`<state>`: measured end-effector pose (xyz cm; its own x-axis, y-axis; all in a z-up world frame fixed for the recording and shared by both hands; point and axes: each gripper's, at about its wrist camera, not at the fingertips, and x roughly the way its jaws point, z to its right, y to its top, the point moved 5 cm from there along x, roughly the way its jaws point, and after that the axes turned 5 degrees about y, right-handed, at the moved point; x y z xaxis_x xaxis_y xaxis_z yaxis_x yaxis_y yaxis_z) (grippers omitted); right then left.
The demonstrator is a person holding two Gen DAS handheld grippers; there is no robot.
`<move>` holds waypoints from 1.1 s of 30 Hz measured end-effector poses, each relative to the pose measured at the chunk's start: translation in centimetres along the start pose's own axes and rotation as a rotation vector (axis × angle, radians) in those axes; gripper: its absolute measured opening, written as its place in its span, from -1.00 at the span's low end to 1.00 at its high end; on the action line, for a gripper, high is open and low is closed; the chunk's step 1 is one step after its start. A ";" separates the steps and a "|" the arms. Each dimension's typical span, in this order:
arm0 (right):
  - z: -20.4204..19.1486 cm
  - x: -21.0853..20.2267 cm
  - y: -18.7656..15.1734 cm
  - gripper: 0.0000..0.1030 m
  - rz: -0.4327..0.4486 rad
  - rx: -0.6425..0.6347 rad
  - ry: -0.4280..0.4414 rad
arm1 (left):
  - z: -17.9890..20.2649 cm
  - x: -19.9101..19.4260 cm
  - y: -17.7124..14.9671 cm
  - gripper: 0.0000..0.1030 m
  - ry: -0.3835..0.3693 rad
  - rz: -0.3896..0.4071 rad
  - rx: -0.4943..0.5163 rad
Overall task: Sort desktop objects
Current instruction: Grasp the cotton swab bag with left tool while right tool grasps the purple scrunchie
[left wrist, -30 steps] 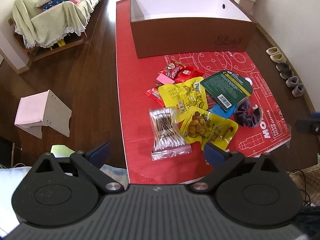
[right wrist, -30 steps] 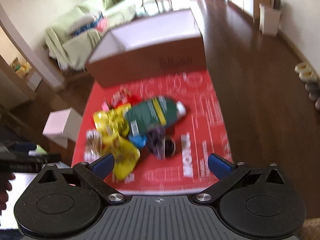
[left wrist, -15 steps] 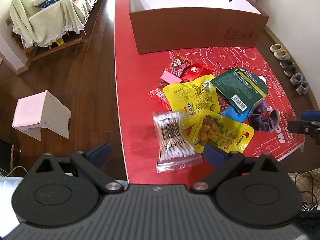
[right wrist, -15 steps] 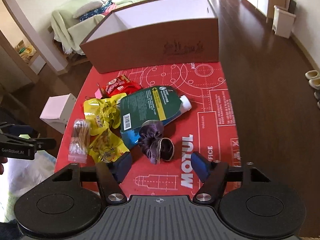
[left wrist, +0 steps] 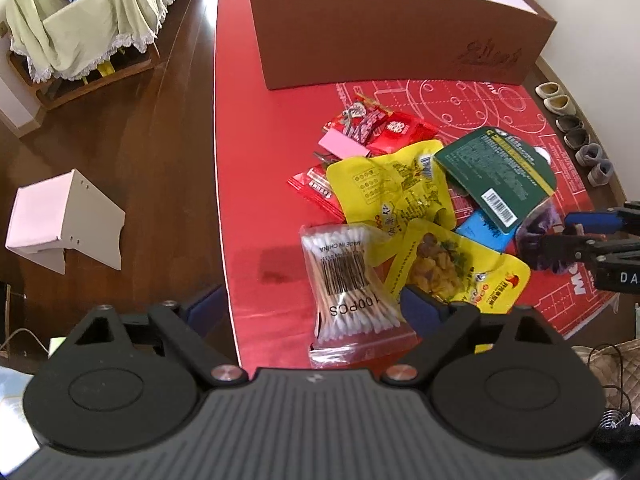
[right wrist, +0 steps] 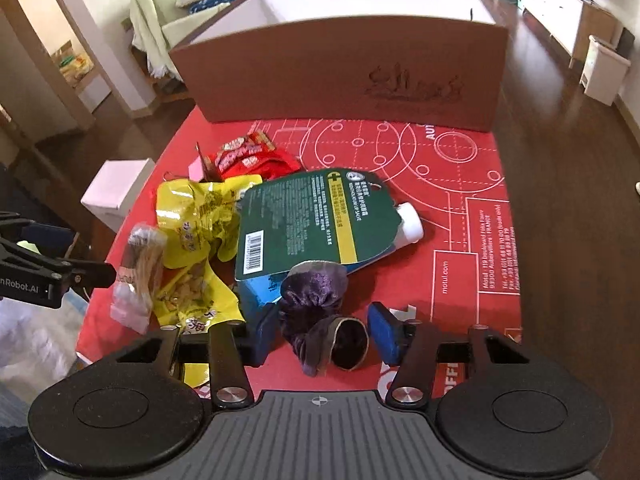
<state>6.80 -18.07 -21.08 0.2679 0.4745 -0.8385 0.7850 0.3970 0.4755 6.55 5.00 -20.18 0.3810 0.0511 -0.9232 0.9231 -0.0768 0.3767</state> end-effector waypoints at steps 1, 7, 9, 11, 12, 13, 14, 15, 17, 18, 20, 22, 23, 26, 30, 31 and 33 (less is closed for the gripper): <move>0.0 0.3 0.0 0.05 -0.002 -0.005 0.000 | 0.0 0.3 0.0 0.65 -0.010 -0.005 -0.007; -0.1 1.5 0.0 -0.12 -0.015 -0.038 0.002 | -0.4 1.4 -0.3 0.54 -0.031 -0.034 -0.029; -0.2 1.9 -0.2 -0.32 -0.025 -0.050 0.011 | -0.5 1.6 -0.3 0.54 -0.035 -0.037 -0.035; -0.3 1.9 -0.3 -0.49 -0.030 -0.065 0.009 | -0.7 1.8 -0.4 0.54 -0.042 -0.041 -0.047; -0.3 1.9 -0.4 -0.50 -0.031 -0.075 0.006 | -0.7 1.9 -0.4 0.54 -0.045 -0.042 -0.053; -0.4 1.8 -0.4 -0.52 -0.031 -0.084 0.005 | -0.8 2.0 -0.4 0.54 -0.049 -0.042 -0.059; -0.5 1.6 -0.5 -0.55 -0.031 -0.090 0.005 | -0.8 2.1 -0.4 0.53 -0.052 -0.042 -0.065; -0.5 1.3 -0.5 -0.55 -0.030 -0.091 0.008 | -0.8 2.2 -0.4 0.53 -0.055 -0.041 -0.070; -0.4 0.7 -0.6 -0.55 -0.020 -0.084 0.016 | -0.8 2.4 -0.3 0.51 -0.061 -0.044 -0.078; -0.3 0.4 -0.7 -0.55 -0.014 -0.079 0.018 | -0.7 2.6 -0.2 0.50 -0.066 -0.047 -0.082; -0.2 -0.1 -0.8 -0.55 -0.007 -0.071 0.018 | -0.5 3.0 0.0 0.41 -0.083 -0.054 -0.089; -0.1 -0.5 -0.9 -0.55 -0.003 -0.063 0.016 | -0.2 3.5 0.1 0.32 -0.082 -0.061 -0.086; -0.1 -0.7 -0.9 -0.55 -0.002 -0.059 0.014 | -0.1 3.8 0.1 0.24 -0.080 -0.066 -0.083; 0.0 -1.0 -1.1 -0.55 -0.002 -0.048 0.012 | 0.3 4.3 0.3 0.09 -0.065 -0.053 -0.063; 0.0 -1.4 -1.2 -0.55 -0.005 -0.042 0.023 | 1.0 4.1 0.6 -0.37 -0.034 -0.026 0.016; 0.0 -1.5 -1.2 -0.55 -0.007 -0.043 0.028 | 1.1 4.1 0.6 -0.47 -0.039 -0.031 0.021; -0.2 -1.8 -1.2 -0.55 -0.006 -0.048 0.044 | 1.2 3.8 0.4 -0.51 -0.043 -0.041 0.027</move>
<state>5.30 -19.25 -20.06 0.2378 0.5060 -0.8291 0.7587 0.4363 0.4838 8.31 4.00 -23.64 0.3393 0.0118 -0.9406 0.9362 -0.1020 0.3364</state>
